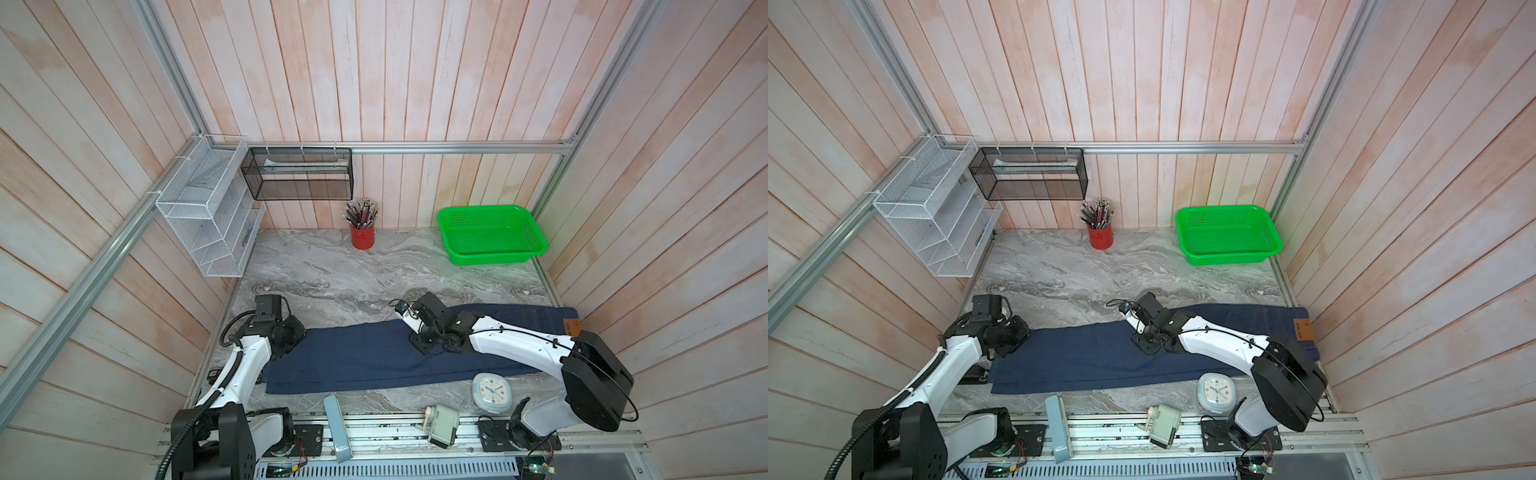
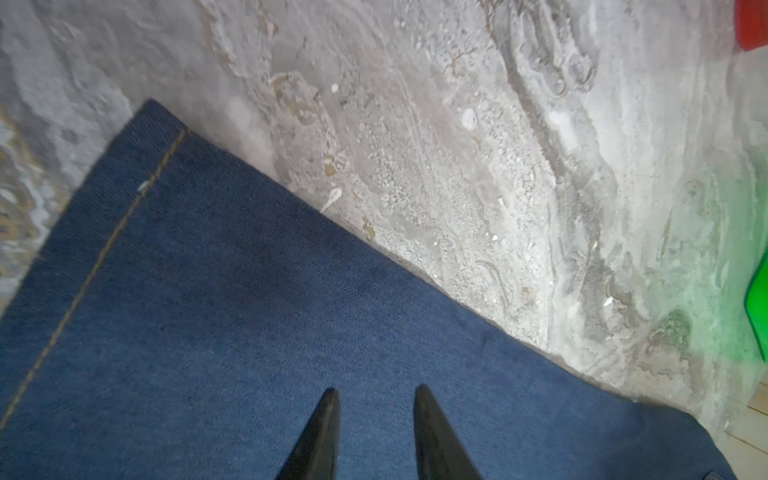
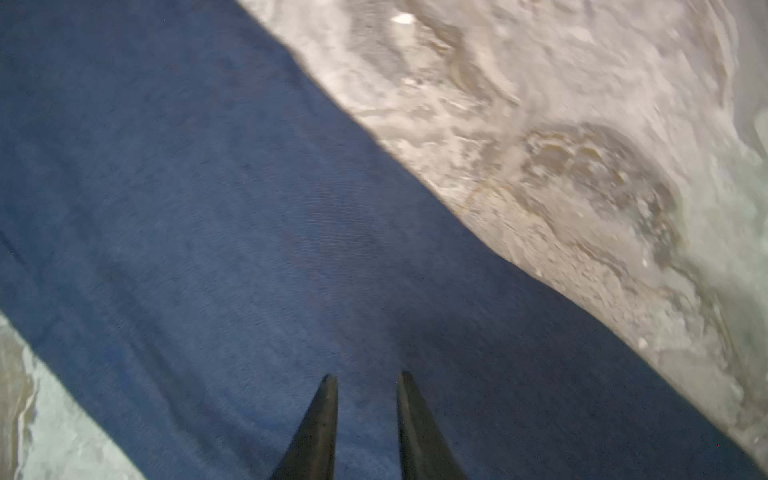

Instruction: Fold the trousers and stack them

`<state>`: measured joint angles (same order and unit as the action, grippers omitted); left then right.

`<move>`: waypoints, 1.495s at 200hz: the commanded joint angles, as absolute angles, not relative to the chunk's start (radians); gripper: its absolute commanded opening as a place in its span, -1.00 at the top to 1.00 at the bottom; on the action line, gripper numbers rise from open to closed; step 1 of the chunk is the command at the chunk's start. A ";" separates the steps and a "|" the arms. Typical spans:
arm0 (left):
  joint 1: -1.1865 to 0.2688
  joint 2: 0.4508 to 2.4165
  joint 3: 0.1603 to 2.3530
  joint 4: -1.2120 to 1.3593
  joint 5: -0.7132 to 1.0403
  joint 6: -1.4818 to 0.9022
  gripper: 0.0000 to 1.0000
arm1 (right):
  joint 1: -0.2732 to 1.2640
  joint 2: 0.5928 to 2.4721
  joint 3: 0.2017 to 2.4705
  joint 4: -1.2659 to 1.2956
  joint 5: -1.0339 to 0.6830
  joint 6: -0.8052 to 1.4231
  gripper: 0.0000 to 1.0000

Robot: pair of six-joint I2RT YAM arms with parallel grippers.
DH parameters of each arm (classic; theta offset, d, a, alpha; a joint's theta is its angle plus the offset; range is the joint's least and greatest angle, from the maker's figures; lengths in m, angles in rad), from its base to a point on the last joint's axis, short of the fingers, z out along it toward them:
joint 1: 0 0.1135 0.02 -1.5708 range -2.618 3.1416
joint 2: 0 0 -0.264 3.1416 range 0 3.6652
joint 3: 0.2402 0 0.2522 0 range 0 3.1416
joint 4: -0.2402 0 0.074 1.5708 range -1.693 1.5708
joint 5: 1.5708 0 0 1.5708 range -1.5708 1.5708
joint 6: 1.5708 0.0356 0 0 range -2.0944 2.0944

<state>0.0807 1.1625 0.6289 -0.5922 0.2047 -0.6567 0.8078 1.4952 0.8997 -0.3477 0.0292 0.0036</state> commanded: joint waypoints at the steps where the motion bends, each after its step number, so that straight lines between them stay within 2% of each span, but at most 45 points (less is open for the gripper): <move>1: 0.074 1.176 0.597 -0.545 0.158 -0.691 0.35 | 0.744 1.447 0.850 -0.357 0.060 0.246 0.54; 24: 0.074 1.221 0.593 -0.529 0.103 -0.689 0.34 | 0.678 1.390 0.771 -0.351 0.085 0.384 0.56; 59: 0.075 1.367 0.650 -0.522 -0.015 -0.644 0.35 | 0.577 1.378 0.711 -0.339 0.056 0.453 0.56; 100: 0.087 1.482 0.692 -0.482 -0.046 -0.612 0.55 | 0.494 1.401 0.675 -0.309 0.019 0.507 0.56; 129: 0.107 1.556 0.732 -0.449 -0.056 -0.595 0.68 | 0.454 1.453 0.659 -0.262 -0.009 0.533 0.56; 224: 0.190 1.888 1.112 -0.477 -0.051 -0.490 0.68 | 0.411 1.751 0.840 -0.118 -0.087 0.581 0.56; 251: 0.195 1.913 1.188 -0.485 -0.037 -0.464 0.68 | 0.410 1.799 0.893 -0.119 -0.094 0.589 0.56; 263: 0.195 1.887 1.207 -0.492 -0.025 -0.451 0.63 | 0.407 1.794 0.899 -0.125 -0.078 0.582 0.56; 299: 0.193 1.660 1.171 -0.516 0.028 -0.410 0.05 | 0.385 1.701 0.876 -0.164 -0.017 0.541 0.53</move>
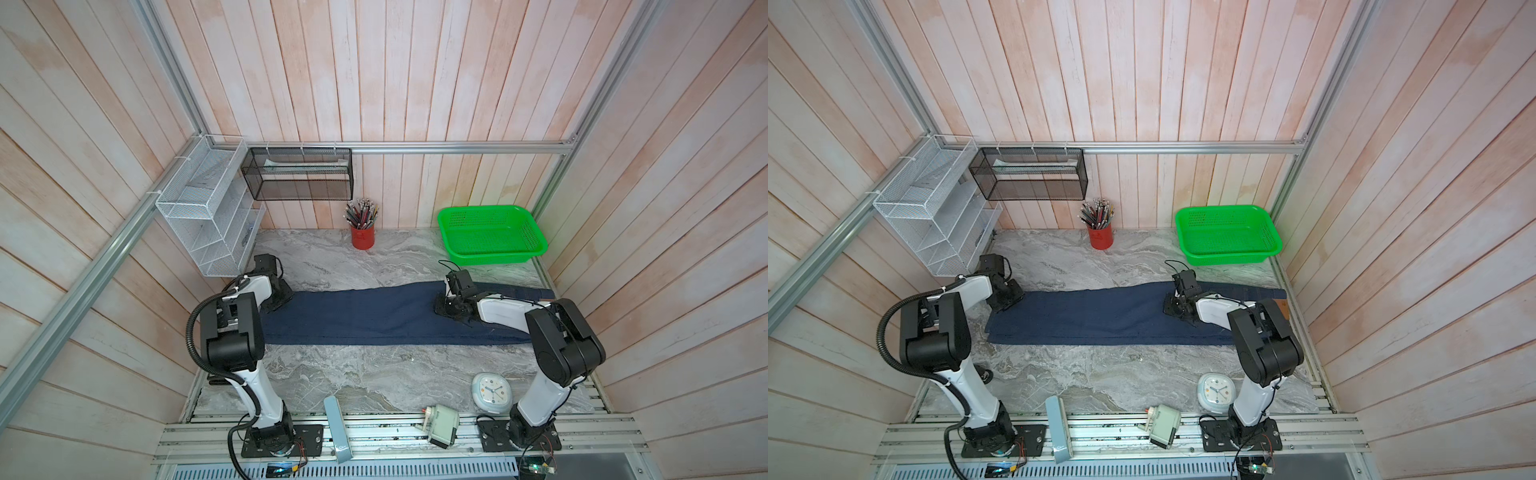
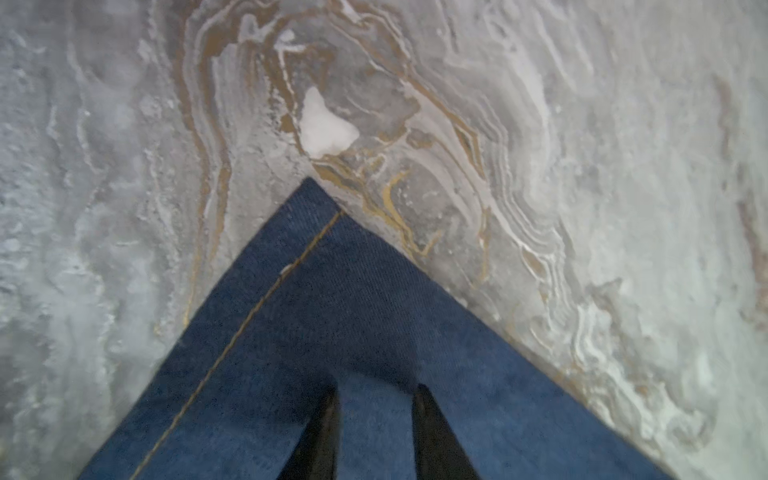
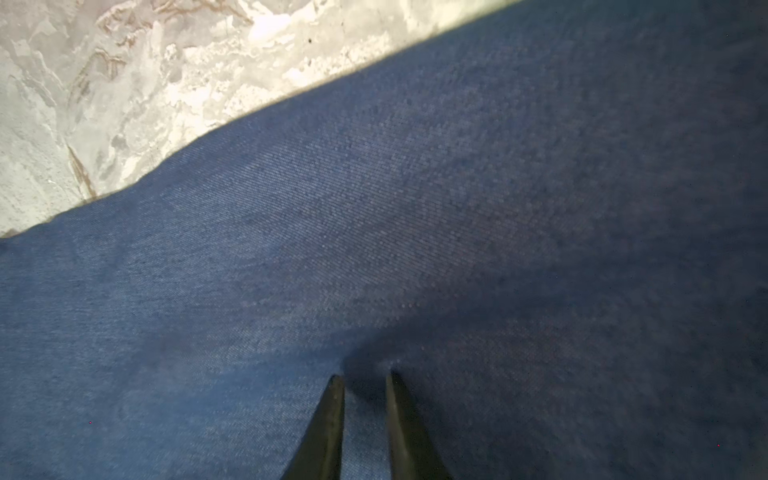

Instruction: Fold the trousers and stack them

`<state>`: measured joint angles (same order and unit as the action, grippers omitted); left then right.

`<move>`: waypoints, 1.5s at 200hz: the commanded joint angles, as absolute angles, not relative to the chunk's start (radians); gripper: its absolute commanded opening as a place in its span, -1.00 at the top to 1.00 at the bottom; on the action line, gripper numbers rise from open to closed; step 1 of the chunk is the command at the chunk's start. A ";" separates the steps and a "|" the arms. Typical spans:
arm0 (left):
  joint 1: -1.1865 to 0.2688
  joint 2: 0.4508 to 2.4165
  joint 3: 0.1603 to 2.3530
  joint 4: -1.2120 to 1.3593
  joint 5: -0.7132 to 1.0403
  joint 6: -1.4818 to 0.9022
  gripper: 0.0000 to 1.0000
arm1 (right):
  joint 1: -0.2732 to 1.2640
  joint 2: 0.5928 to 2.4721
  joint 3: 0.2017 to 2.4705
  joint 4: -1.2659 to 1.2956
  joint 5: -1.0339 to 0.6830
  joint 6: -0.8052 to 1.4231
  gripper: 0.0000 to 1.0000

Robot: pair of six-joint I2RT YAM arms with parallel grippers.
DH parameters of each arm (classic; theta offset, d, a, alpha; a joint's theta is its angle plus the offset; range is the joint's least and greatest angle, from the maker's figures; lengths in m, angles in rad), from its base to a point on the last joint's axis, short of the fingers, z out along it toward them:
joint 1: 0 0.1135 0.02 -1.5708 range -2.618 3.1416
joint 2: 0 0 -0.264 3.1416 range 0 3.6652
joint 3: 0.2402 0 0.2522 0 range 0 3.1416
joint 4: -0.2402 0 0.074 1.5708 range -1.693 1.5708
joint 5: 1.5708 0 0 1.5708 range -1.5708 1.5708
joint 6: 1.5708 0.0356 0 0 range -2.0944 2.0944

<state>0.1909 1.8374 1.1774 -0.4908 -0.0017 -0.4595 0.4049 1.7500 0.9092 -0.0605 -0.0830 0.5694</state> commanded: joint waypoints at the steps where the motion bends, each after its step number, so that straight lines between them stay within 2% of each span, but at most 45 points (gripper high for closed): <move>1: 0.193 1.651 1.170 -0.517 0.030 -0.410 0.03 | 0.385 1.697 0.876 -0.166 -0.016 0.541 0.53; 33: 0.204 1.396 1.077 -0.560 0.023 -0.411 -0.33 | 0.373 1.606 0.873 -0.207 0.023 0.515 0.48; 66: 0.323 1.349 0.990 -0.625 0.098 -0.379 -0.40 | 0.329 1.608 0.841 -0.203 0.011 0.496 0.53; 122: 0.491 1.436 0.956 -0.604 0.287 -0.239 -0.42 | 0.276 1.650 0.798 -0.181 -0.026 0.482 0.68; 201: 0.511 1.662 1.035 -0.650 0.333 -0.140 -0.39 | 0.249 1.656 0.804 -0.169 -0.086 0.465 0.81; 264: 0.498 1.750 1.058 -0.652 0.336 -0.111 -0.36 | 0.464 1.682 0.877 -0.163 -0.154 0.551 0.82; 300: 0.472 1.768 1.056 -0.666 0.345 -0.102 -0.28 | 0.580 1.750 0.946 -0.140 -0.198 0.581 0.82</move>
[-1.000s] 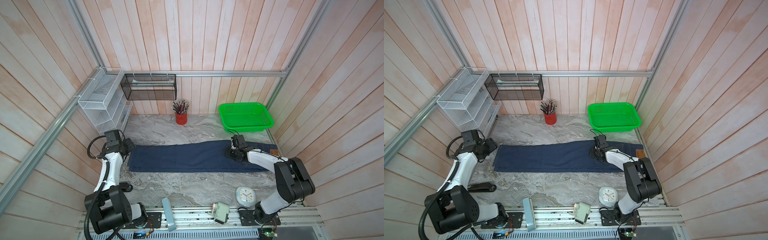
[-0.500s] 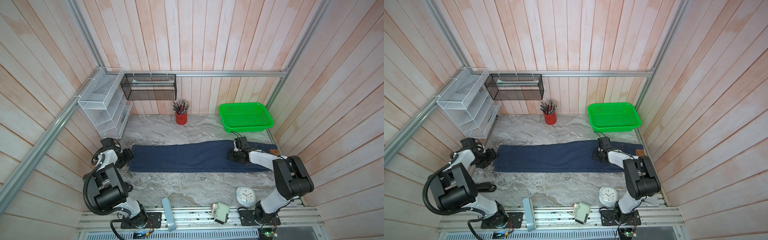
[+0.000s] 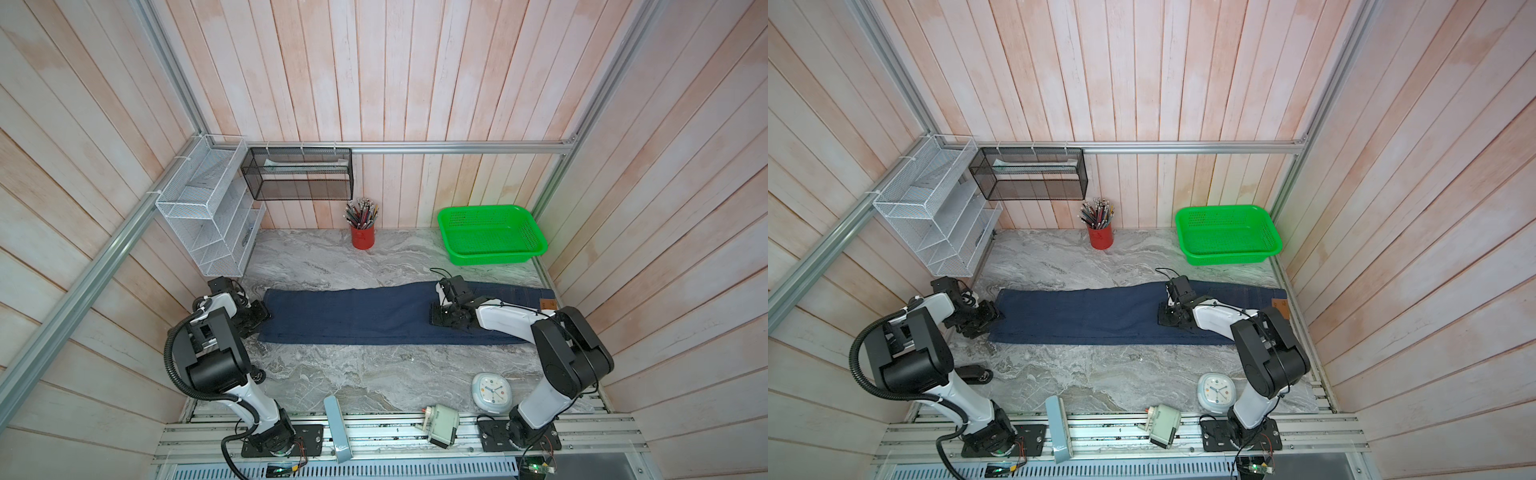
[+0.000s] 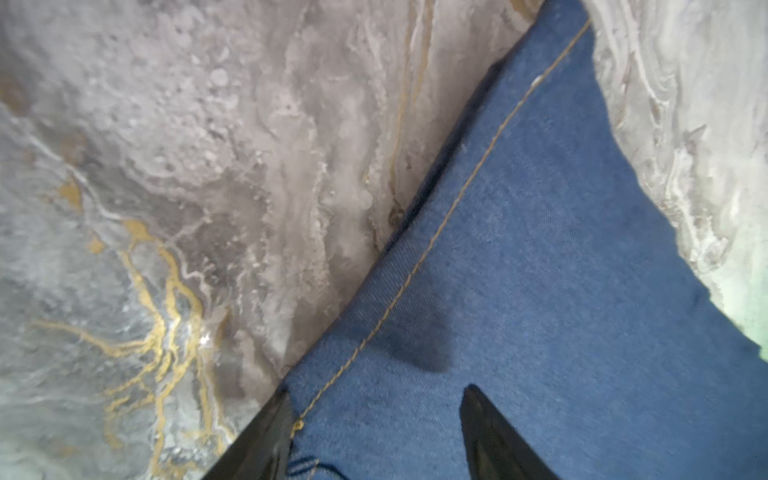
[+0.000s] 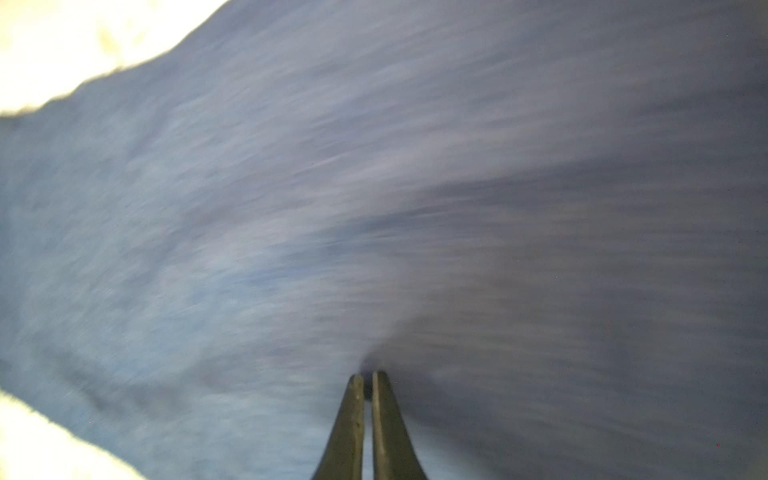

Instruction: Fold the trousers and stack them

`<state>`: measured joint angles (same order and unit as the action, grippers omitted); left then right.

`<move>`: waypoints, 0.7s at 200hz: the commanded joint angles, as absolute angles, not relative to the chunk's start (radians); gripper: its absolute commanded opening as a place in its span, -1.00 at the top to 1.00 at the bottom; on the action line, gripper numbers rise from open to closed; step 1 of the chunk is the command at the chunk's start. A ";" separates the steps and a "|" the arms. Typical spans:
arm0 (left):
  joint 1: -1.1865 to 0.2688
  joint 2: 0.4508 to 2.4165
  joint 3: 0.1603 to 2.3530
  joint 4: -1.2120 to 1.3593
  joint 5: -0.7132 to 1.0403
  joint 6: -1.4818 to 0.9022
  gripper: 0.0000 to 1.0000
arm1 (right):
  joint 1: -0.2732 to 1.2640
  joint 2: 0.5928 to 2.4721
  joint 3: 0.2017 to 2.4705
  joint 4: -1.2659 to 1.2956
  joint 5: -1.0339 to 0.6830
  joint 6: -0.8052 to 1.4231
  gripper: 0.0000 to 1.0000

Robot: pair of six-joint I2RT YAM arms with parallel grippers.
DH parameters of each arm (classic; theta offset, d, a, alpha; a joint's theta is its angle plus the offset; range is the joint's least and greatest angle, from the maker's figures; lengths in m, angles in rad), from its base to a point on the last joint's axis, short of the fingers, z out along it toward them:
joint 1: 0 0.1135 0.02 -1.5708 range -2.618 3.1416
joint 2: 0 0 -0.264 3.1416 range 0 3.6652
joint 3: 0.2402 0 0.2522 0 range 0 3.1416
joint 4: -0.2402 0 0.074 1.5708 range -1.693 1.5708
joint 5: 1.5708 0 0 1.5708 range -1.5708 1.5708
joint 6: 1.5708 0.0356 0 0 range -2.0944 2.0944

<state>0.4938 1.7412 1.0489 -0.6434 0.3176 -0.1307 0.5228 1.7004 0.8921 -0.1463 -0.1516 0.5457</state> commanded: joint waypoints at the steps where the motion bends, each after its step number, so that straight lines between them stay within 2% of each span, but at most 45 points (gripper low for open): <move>1: 0.471 1.768 1.056 -0.668 0.344 -0.102 -0.28 | 0.583 1.753 0.948 -0.138 -0.200 0.581 0.82; 42: 0.451 1.762 1.046 -0.674 0.339 -0.099 -0.15 | 0.671 1.855 1.021 -0.114 -0.246 0.593 0.82; 56: 0.442 1.768 1.044 -0.673 0.336 -0.099 -0.05 | 0.680 1.879 1.026 -0.104 -0.254 0.597 0.82; 79: 0.434 1.770 1.044 -0.671 0.330 -0.101 0.17 | 0.684 1.893 1.023 -0.097 -0.256 0.598 0.82; 118: 0.413 1.729 1.046 -0.653 0.315 -0.109 0.67 | 0.683 1.890 1.020 -0.099 -0.251 0.590 0.82; 140: 0.382 1.688 1.047 -0.636 0.314 -0.112 0.78 | 0.683 1.891 1.020 -0.099 -0.253 0.589 0.82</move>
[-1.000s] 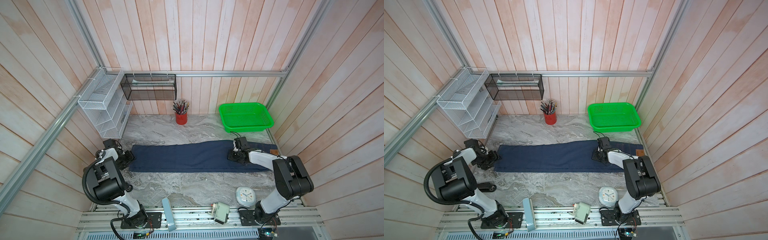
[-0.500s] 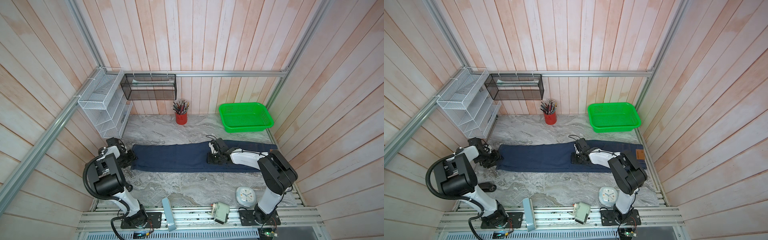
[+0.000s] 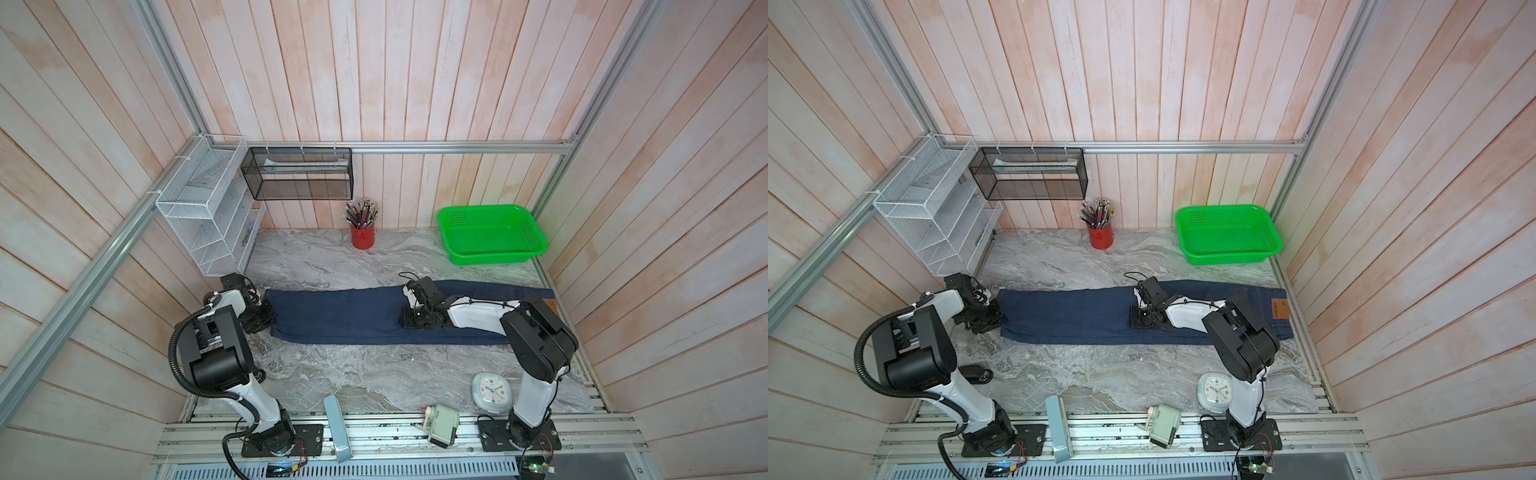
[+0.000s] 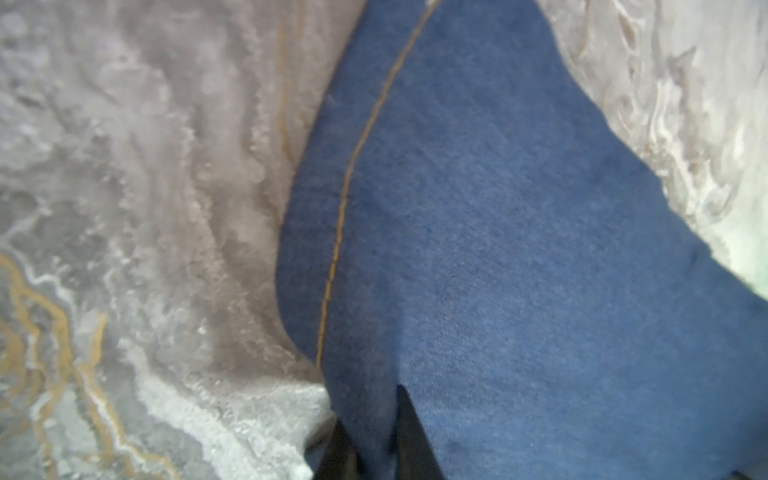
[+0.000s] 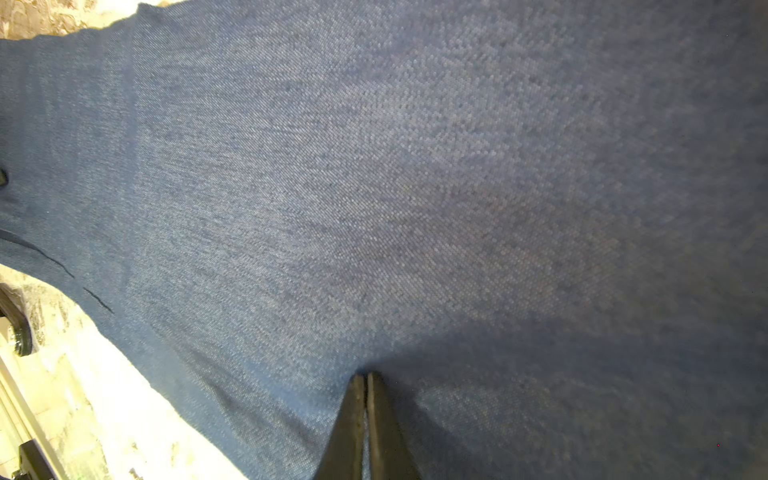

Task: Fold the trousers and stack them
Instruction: 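Lift the hem with the left gripper and carry it toward the right gripper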

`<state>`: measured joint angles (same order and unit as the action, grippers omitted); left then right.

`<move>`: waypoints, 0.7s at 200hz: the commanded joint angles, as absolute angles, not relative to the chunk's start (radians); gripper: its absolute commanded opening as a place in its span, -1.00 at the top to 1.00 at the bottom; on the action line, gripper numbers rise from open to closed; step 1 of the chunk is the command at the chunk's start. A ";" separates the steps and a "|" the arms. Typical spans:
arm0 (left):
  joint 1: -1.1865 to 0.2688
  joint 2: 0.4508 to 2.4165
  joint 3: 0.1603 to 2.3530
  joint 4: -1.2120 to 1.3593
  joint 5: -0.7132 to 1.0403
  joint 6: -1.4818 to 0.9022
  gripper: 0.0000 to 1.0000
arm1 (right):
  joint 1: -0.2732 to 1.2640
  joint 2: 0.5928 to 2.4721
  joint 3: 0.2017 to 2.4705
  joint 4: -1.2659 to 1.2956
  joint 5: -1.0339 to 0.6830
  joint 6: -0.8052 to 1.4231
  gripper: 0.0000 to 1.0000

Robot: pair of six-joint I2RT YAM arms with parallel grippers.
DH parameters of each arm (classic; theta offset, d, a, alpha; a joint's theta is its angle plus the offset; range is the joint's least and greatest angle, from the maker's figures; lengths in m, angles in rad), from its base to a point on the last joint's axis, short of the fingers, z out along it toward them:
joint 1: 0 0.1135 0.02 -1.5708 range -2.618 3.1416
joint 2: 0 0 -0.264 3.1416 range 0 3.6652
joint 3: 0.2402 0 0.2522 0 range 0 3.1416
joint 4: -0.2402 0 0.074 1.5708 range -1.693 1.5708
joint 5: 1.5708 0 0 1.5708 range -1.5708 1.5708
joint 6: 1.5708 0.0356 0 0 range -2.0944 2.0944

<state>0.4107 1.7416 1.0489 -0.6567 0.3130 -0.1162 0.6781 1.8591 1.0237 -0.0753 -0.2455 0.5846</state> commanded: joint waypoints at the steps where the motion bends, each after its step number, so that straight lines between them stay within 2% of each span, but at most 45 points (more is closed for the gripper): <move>1: 0.380 1.687 1.047 -0.635 0.314 -0.112 0.78 | 0.683 1.890 1.020 -0.099 -0.253 0.589 0.82; 28: 0.315 1.631 1.050 -0.626 0.282 -0.118 1.00 | 0.683 1.880 1.022 -0.105 -0.249 0.584 0.82; 111: 0.121 1.371 1.041 -0.607 0.087 -0.134 1.00 | 0.685 1.902 1.083 -0.142 -0.252 0.586 0.82; 140: 0.086 1.310 1.037 -0.572 0.144 -0.103 1.00 | 0.702 1.941 1.128 -0.145 -0.269 0.589 0.82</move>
